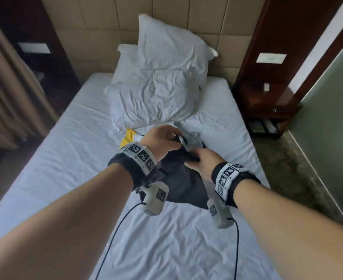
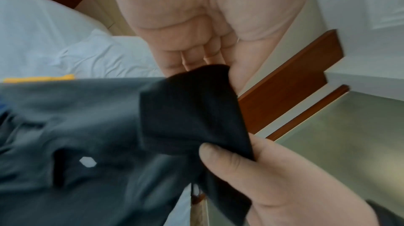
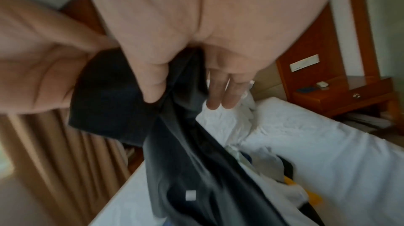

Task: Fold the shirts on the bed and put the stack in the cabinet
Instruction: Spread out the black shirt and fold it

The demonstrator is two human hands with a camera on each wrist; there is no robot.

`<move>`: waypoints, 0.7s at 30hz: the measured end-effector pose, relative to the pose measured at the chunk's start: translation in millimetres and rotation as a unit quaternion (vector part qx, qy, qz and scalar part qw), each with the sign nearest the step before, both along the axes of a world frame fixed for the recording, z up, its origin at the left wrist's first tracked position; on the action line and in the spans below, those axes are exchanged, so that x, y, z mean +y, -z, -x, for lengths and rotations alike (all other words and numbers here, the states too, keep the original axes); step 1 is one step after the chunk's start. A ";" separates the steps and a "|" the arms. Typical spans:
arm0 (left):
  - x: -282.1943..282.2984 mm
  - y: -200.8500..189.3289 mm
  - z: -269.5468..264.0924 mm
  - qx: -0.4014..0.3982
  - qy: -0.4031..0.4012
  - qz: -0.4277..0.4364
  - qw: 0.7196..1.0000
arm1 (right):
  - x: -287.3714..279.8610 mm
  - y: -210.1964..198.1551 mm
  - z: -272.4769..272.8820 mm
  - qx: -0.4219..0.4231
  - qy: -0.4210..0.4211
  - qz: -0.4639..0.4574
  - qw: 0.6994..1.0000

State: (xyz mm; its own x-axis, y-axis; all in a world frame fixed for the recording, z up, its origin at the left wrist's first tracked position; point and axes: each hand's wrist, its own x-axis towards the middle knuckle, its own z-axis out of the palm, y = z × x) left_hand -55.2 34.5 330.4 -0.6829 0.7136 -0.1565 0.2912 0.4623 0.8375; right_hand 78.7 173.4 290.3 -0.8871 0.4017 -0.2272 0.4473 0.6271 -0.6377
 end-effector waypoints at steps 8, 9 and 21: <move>-38.5 -197.0 -40.3 -0.012 -0.015 -0.179 0.984 | -26.9 -213.1 -34.1 0.143 0.073 0.024 0.987; -43.8 -217.2 -46.2 -0.025 -0.009 -0.204 0.979 | -32.1 -237.2 -40.0 0.161 0.079 0.020 0.984; -71.0 -287.5 -122.0 0.113 0.019 -0.100 0.988 | -62.2 -381.8 -111.2 0.347 0.169 -0.005 0.922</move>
State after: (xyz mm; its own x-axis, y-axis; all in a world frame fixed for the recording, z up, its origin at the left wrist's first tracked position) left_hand 66.8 -36.5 617.8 -0.6559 0.7409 0.1444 0.4958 0.2786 0.8225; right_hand 189.9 111.2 672.1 -0.6407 0.6813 0.3541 0.1050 0.5346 -0.8386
